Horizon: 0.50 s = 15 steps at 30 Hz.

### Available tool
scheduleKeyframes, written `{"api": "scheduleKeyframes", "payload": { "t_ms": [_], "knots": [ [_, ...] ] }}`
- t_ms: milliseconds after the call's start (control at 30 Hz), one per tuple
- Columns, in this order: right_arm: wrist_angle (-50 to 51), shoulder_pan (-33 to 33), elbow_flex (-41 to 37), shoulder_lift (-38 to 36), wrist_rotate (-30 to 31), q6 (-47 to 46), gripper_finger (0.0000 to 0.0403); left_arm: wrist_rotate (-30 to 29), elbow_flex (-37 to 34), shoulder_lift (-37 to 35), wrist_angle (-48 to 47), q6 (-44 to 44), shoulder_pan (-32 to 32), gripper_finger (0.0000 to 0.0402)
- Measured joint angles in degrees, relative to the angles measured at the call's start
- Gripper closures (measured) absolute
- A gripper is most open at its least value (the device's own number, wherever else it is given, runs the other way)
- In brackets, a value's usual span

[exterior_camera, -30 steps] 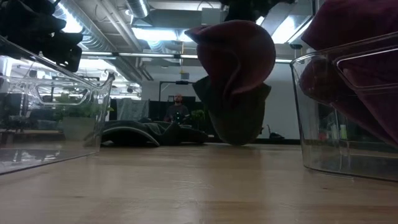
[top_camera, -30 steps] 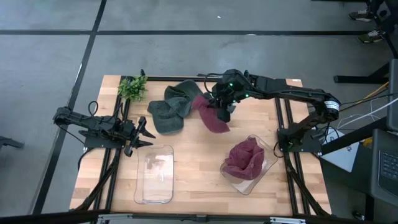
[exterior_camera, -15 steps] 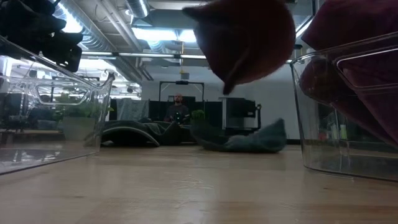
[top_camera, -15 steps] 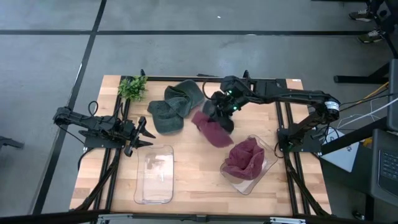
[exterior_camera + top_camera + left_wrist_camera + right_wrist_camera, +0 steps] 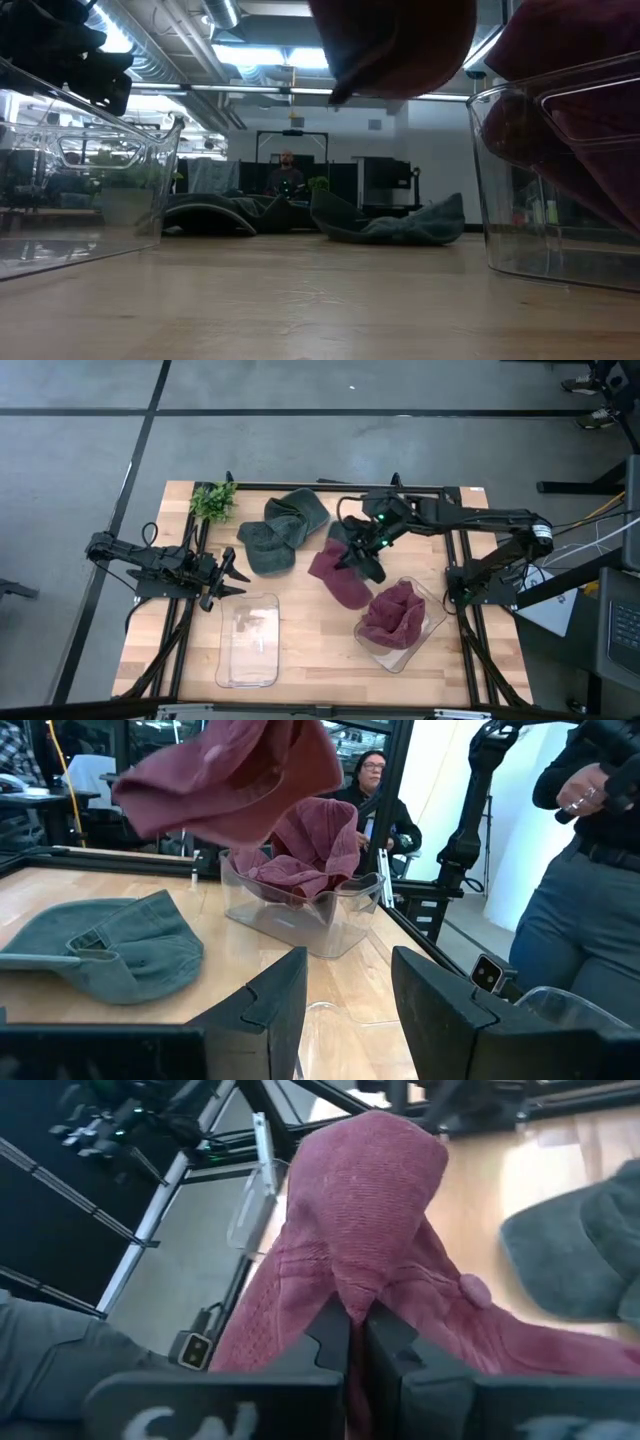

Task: Pick & Place hat
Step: Put the red cap into the right transparent bin

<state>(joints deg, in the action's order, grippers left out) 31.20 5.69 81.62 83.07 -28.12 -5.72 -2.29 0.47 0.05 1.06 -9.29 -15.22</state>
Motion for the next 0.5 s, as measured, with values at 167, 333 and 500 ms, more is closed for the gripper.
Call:
{"api": "scheduleKeyframes", "payload": {
  "t_ms": [167,333,500],
  "knots": [
    [1.1,-1.7,0.0,-3.6,-0.1,-2.0,0.0392,0.0,0.0,0.0,0.0,0.0,0.0,0.0258],
    [1.2,-2.2,0.0,-8.5,-1.7,-5.8,0.0392,0.0,0.0,0.0,0.0,0.0,0.0,0.0258],
    [1.6,-2.1,0.0,-13.6,-4.1,-9.0,0.0392,0.0,0.0,0.0,0.0,0.0,0.0,0.0258]
  ]
}}
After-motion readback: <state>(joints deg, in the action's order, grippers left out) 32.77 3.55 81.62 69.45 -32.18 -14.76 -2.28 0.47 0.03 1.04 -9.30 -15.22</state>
